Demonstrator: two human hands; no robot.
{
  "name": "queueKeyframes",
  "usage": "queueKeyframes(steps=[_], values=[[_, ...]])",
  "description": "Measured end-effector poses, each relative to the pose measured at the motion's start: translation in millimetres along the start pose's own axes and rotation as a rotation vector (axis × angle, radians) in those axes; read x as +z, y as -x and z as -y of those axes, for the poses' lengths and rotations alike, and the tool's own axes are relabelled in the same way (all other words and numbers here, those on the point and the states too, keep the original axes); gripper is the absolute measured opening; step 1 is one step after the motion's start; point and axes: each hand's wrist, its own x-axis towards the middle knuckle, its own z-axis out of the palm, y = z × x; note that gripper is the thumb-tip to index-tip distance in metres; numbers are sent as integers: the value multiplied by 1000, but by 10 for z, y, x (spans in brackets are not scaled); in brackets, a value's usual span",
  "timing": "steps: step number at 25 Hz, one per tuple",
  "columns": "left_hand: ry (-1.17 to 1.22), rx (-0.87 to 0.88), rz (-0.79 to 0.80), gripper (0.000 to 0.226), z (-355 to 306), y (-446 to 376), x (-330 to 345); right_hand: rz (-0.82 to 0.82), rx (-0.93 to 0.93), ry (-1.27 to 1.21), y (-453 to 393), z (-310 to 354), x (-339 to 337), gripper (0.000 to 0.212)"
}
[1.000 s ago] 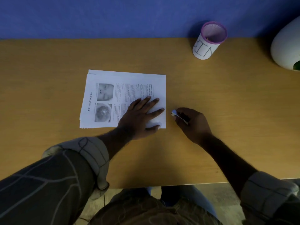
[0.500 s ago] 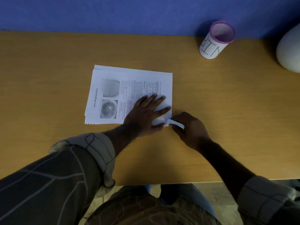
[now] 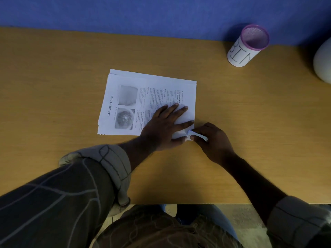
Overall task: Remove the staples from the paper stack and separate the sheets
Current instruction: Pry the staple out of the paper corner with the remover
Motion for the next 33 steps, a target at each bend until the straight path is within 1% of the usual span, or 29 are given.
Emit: queueKeyframes(steps=[7,11,13,19,23,28,33], values=[[-6,0,-7,61,-2,2,-12,28,21,-56,-55,11,-20,19],[-9,7,-7,62,-8,-4,-22,72,-23,-52,-96,6,-63,20],[-3,8,-13,62,-4,-3,-21,92,-8,-54,-115,2,-70,19],[-9,9,-16,62,-3,6,-8,78,-63,-74,-101,-40,-54,24],[0,18,-30,59,-2,9,-1,55,-97,-41,-95,-71,-28,27],[8,16,-20,61,-1,12,-16,7,-247,30,-87,-171,7,26],[13,16,-25,51,6,23,-20,-1,-231,123,-68,-284,61,30]])
